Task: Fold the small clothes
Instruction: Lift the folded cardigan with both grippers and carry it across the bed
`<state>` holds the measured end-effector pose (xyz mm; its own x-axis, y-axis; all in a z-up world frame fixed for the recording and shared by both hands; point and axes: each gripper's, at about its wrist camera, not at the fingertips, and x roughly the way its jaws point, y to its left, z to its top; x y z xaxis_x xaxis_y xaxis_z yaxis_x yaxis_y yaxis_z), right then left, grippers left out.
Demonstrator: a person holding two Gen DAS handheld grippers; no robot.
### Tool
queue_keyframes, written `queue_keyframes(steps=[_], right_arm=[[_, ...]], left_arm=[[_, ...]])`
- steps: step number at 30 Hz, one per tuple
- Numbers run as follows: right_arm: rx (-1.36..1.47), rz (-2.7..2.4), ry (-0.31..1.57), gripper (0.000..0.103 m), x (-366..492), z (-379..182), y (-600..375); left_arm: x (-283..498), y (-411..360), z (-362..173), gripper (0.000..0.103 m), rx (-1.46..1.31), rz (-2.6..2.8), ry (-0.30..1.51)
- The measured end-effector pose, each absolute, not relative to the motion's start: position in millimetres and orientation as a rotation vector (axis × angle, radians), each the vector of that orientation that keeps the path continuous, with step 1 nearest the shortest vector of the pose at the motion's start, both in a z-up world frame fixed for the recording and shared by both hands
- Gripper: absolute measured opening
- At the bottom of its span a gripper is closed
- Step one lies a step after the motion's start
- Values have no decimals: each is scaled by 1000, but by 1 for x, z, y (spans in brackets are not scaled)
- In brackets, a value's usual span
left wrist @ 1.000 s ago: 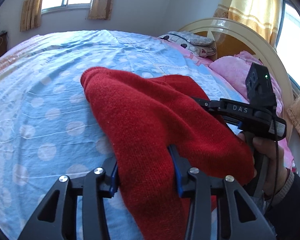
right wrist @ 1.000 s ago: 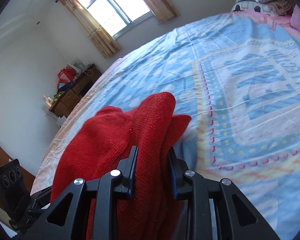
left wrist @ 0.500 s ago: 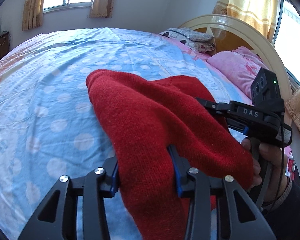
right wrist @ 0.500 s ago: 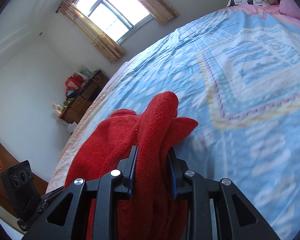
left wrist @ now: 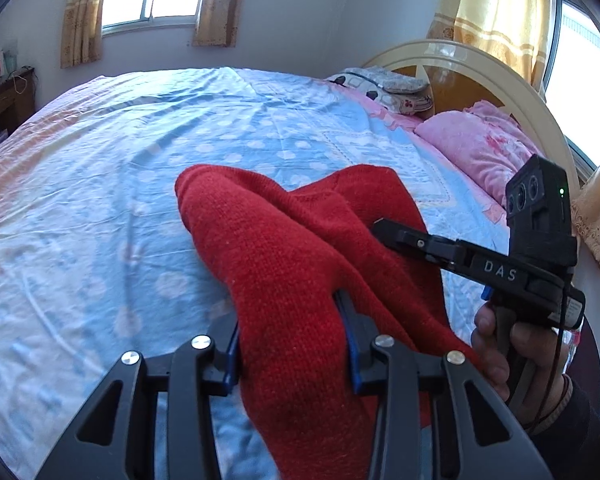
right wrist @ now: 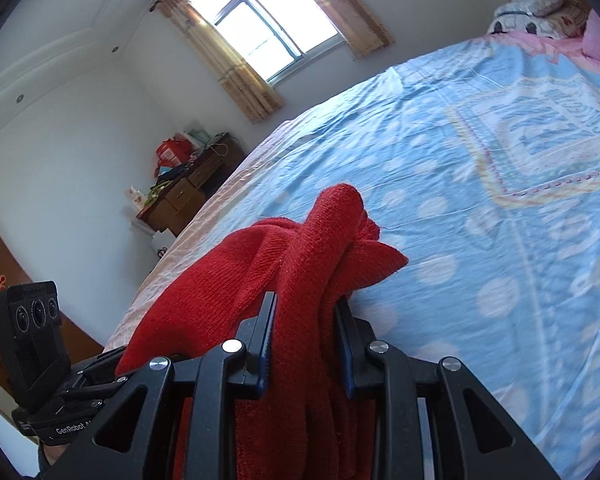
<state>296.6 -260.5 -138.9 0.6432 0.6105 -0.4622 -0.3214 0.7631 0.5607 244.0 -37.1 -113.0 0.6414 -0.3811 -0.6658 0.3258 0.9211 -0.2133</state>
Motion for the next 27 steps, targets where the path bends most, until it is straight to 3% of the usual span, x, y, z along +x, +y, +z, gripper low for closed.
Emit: queue_keyframes(steps=[13, 27], right_arm=[[437, 661, 671, 26, 281, -120, -201], [378, 787, 704, 26, 270, -117, -118]], left_arm=[[212, 13, -91, 41, -58, -318, 708], [176, 70, -105, 41, -50, -215, 699]])
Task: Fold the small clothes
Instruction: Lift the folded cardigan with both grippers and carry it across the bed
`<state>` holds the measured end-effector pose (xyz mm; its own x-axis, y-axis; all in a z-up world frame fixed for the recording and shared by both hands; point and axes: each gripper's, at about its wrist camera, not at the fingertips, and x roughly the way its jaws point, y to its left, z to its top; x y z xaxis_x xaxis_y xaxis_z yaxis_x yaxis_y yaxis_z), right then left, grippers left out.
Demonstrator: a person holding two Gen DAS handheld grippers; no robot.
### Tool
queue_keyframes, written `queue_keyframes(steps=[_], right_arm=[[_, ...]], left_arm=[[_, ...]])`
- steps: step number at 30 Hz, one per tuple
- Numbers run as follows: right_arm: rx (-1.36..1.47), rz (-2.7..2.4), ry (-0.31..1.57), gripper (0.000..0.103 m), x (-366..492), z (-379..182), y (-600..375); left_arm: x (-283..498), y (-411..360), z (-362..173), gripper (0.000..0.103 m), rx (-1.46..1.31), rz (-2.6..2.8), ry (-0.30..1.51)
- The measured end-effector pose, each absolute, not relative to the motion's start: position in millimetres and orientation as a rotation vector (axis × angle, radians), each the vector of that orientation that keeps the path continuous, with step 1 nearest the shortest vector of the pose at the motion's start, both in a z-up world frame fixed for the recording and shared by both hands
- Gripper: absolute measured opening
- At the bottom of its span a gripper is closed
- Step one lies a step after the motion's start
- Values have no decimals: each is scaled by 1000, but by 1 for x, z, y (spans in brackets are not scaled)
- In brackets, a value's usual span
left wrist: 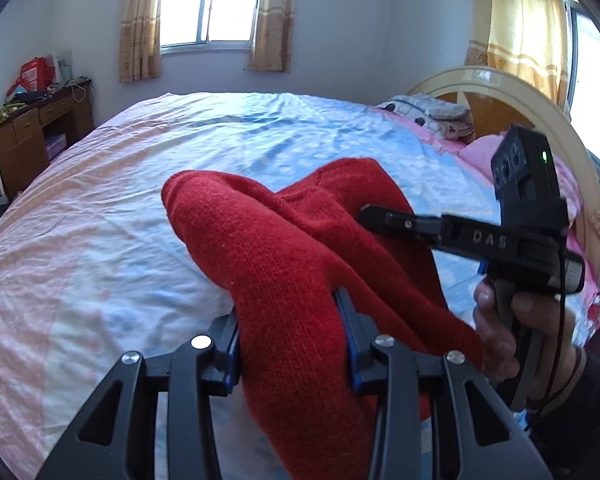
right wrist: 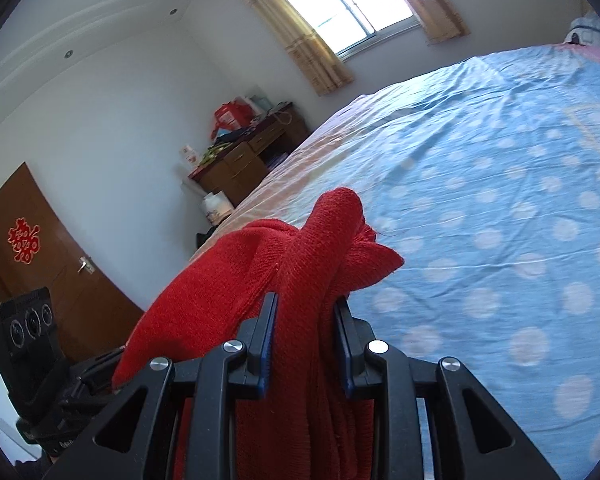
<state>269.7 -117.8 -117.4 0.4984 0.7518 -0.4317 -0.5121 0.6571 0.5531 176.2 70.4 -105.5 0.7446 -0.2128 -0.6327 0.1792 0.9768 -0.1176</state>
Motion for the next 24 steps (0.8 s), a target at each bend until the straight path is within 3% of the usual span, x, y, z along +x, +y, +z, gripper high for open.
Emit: queue_keyframes(steps=[24], right_arm=[[250, 924, 774, 26, 263, -120, 17]], left_arm=[[148, 164, -123, 41, -171, -61, 685]])
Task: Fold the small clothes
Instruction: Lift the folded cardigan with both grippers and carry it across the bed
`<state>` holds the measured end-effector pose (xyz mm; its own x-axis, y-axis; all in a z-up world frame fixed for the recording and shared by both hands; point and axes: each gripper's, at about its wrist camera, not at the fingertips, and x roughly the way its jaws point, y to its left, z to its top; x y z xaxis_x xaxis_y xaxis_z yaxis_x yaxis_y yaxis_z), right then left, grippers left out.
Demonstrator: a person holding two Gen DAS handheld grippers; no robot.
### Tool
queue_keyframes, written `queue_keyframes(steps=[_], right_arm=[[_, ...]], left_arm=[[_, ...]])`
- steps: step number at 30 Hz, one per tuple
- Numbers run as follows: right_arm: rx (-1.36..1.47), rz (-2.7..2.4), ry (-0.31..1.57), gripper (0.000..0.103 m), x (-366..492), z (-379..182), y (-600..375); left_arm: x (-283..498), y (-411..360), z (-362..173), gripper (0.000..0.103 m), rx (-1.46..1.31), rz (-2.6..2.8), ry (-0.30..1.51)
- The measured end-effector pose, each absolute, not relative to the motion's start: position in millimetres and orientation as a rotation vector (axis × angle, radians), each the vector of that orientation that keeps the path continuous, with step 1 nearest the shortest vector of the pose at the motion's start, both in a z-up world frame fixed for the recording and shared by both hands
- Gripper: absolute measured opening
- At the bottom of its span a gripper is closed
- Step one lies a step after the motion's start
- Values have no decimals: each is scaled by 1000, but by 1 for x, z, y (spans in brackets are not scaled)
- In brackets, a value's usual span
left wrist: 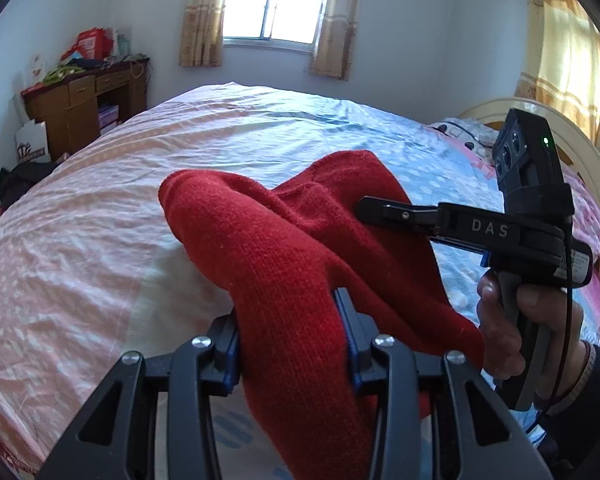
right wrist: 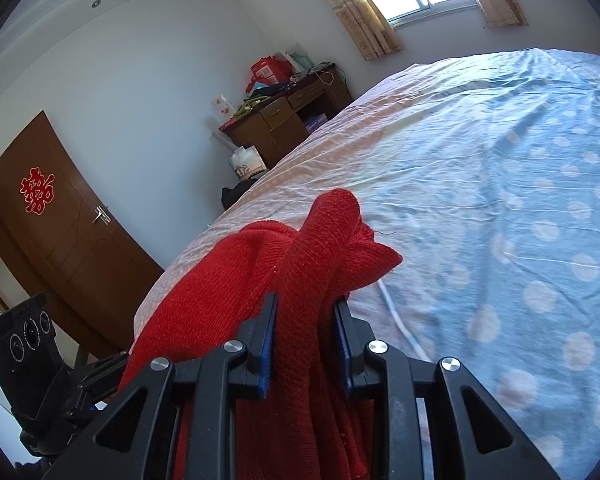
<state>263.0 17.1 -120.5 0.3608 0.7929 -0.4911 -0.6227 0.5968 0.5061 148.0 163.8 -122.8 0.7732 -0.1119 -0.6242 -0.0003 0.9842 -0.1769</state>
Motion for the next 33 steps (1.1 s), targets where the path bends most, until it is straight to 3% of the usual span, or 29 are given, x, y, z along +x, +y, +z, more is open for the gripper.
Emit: queue_keyframes(steps=[33], right_arm=[[212, 924, 873, 26, 278, -151, 62]], left_arm=[[125, 204, -164, 42, -213, -52, 728]])
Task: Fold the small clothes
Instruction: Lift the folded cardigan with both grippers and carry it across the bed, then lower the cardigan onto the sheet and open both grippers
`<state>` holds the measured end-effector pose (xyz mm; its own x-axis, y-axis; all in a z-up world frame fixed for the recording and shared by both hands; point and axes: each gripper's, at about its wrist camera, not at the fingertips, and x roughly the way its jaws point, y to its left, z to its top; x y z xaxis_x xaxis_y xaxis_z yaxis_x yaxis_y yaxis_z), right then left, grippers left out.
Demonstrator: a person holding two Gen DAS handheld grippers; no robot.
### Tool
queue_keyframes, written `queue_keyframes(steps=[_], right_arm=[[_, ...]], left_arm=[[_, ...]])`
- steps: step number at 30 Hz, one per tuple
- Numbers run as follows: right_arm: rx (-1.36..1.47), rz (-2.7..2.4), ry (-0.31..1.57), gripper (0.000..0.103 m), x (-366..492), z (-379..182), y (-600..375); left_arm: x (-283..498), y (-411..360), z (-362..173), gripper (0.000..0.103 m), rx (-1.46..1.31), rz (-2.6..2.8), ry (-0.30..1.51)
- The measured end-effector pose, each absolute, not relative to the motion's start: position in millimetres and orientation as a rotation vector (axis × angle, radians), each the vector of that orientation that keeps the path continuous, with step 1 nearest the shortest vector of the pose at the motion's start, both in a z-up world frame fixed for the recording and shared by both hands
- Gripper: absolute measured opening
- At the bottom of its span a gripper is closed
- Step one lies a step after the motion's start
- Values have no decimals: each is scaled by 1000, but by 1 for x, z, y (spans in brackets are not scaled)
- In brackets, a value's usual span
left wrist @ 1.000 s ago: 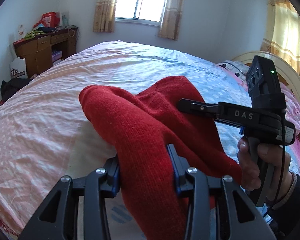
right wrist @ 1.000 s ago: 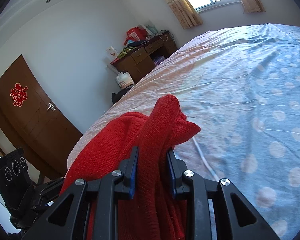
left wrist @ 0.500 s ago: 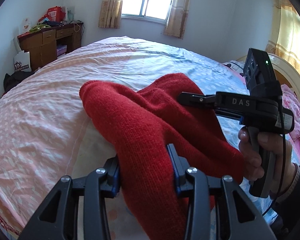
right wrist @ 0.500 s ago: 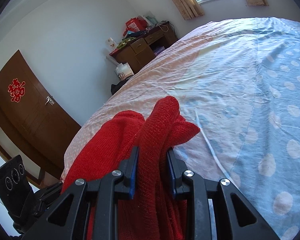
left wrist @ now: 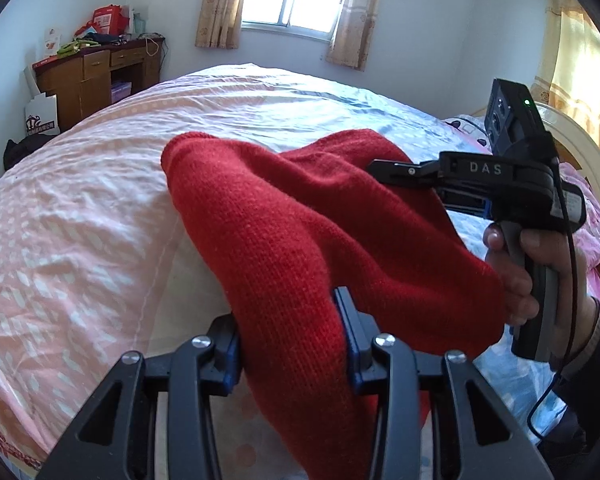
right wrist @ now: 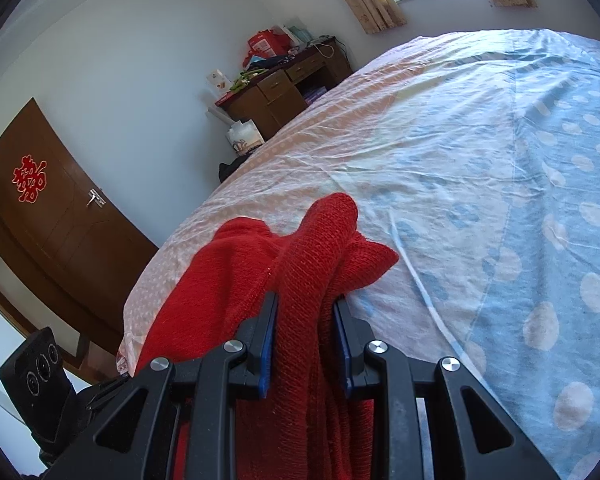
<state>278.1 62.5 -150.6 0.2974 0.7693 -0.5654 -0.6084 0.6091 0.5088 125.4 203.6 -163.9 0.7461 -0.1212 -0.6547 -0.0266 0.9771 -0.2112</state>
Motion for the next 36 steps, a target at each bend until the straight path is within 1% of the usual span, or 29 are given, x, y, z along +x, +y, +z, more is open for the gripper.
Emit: queue_keyframes(steps=[9, 14, 19, 24, 25, 26, 28, 30, 31, 32, 33, 36], right_arm=[[200, 892, 906, 26, 287, -160, 66], [160, 860, 944, 26, 294, -168, 71], [186, 863, 956, 26, 296, -182, 63], [141, 846, 920, 29, 288, -172, 63], [132, 841, 904, 31, 285, -169, 62], [129, 835, 894, 32, 282, -166, 60], [128, 822, 875, 32, 278, -160, 54], [136, 814, 853, 33, 274, -155, 46], [139, 811, 844, 40, 272, -153, 42], [143, 798, 835, 46, 270, -151, 38], [154, 779, 818, 48, 268, -148, 33], [196, 820, 780, 48, 255, -138, 30]], left_arm=[[122, 203, -168, 43, -216, -62, 714], [114, 206, -172, 45, -220, -75, 683], [107, 204, -174, 48, -221, -76, 652], [98, 203, -159, 48, -222, -65, 649], [94, 202, -153, 49, -213, -64, 642], [91, 201, -147, 53, -200, -59, 633], [85, 199, -135, 55, -168, -31, 593], [77, 197, -120, 62, -132, -15, 545], [76, 198, -114, 72, -128, 0, 524], [75, 199, -110, 81, -130, 13, 508], [77, 199, -106, 84, -128, 23, 491], [99, 198, -111, 85, -82, 87, 520]])
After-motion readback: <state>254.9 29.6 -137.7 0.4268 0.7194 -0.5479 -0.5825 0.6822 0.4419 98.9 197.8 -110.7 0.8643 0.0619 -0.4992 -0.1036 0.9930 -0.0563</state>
